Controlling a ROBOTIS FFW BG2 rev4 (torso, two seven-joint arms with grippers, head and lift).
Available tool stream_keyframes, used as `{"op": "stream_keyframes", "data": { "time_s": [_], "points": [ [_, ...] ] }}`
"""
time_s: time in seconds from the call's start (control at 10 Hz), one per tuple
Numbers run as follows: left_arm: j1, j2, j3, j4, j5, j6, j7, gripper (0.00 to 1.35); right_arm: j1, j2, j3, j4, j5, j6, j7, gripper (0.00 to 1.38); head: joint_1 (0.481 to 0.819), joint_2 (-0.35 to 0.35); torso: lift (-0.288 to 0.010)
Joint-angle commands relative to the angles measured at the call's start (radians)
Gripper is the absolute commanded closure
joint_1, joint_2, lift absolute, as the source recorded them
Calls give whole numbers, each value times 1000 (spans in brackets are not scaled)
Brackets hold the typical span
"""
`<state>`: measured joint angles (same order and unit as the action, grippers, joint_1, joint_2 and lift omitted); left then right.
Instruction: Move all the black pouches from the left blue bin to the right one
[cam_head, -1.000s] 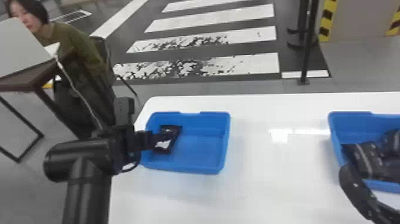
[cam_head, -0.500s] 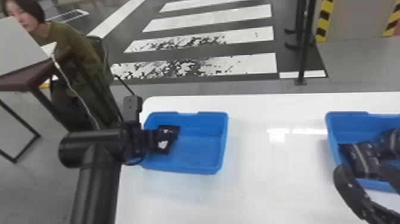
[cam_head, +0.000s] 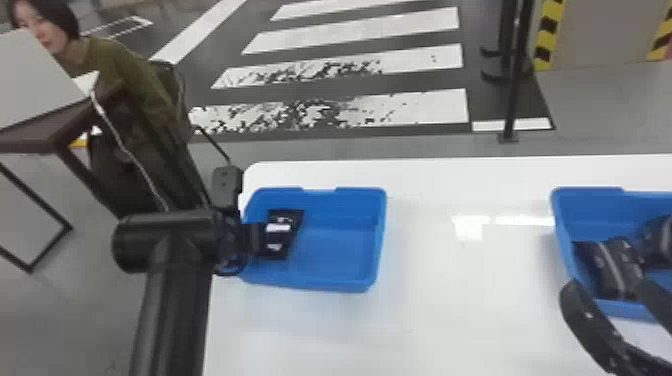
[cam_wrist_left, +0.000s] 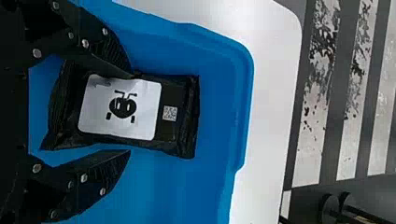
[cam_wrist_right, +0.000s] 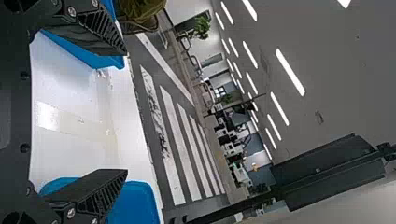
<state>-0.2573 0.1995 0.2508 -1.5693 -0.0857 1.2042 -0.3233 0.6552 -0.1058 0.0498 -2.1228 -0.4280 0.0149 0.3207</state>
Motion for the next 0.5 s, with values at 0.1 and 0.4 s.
{"op": "stream_keyframes", "data": {
  "time_s": [0.1,0.4],
  "points": [
    [4,-3,-1,10,-28,-2,-3,845,0,0,0,3,-11,7,3,137,695,314,-140],
    [63,-5,-7,-52,-34,-61,-30,1213,0,-2,0,1,-17,7,9,153,695,320,-140]
  ]
}}
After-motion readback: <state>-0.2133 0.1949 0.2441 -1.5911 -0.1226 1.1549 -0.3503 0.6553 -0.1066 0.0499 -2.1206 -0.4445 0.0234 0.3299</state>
